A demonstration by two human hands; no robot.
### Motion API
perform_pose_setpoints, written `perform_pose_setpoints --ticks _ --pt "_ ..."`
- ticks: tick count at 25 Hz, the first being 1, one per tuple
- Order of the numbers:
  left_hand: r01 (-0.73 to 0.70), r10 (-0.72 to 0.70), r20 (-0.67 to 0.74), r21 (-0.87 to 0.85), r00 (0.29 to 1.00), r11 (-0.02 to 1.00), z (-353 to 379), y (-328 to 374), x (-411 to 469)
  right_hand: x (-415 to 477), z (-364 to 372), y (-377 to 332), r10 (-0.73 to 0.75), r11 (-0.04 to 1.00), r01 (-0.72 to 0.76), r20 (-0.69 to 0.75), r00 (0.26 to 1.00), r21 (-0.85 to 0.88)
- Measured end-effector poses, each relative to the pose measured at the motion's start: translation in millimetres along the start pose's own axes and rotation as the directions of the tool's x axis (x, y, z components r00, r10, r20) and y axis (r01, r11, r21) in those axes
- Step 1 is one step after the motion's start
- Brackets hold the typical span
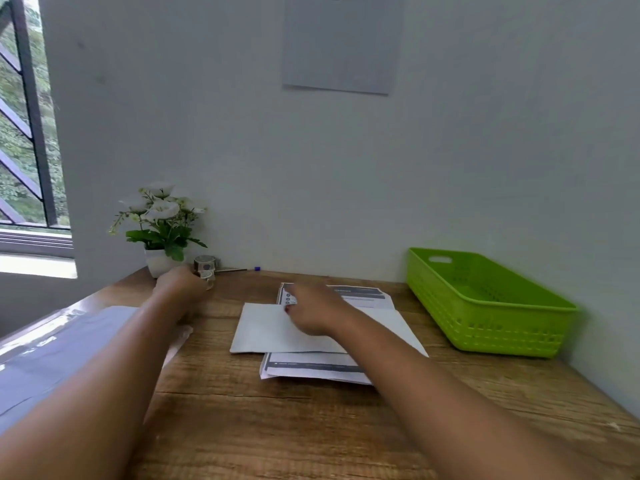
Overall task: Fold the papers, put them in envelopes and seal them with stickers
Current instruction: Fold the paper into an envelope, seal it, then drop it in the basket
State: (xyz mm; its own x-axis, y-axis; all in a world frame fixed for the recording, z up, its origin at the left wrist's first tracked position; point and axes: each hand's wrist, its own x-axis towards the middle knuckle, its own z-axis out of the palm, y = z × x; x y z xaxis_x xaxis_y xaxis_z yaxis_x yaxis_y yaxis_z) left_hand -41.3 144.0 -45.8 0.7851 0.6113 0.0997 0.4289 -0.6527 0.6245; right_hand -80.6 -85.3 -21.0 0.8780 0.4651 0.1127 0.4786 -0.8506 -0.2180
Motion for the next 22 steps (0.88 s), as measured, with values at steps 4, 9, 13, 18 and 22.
perform_pose_setpoints --ticks 4,9,13,18,22 --pt "-0.023 0.024 -0.013 0.06 1.0 0.998 19.9 -1.2 17.3 35.8 17.9 -31.2 -0.01 1.0 0.009 0.055 0.998 0.026" --pt "-0.006 0.026 -0.115 0.177 0.993 0.984 34.7 -0.2 22.5 62.0 40.8 -34.0 0.018 0.999 -0.025 0.145 0.989 0.045" --pt "-0.097 0.111 -0.137 0.106 0.984 0.99 36.2 -0.8 25.3 69.1 44.5 -26.7 0.039 0.992 -0.054 0.132 0.99 0.112" --pt "-0.456 0.461 0.05 -0.09 0.886 0.886 25.1 30.5 -3.3 56.8 21.3 -3.8 0.082 0.939 -0.051 -0.077 0.994 0.341" --pt "-0.617 0.642 0.182 -0.18 0.745 0.766 21.1 72.9 -38.9 31.4 -13.6 35.6 0.211 0.856 -0.053 -0.254 0.944 0.514"
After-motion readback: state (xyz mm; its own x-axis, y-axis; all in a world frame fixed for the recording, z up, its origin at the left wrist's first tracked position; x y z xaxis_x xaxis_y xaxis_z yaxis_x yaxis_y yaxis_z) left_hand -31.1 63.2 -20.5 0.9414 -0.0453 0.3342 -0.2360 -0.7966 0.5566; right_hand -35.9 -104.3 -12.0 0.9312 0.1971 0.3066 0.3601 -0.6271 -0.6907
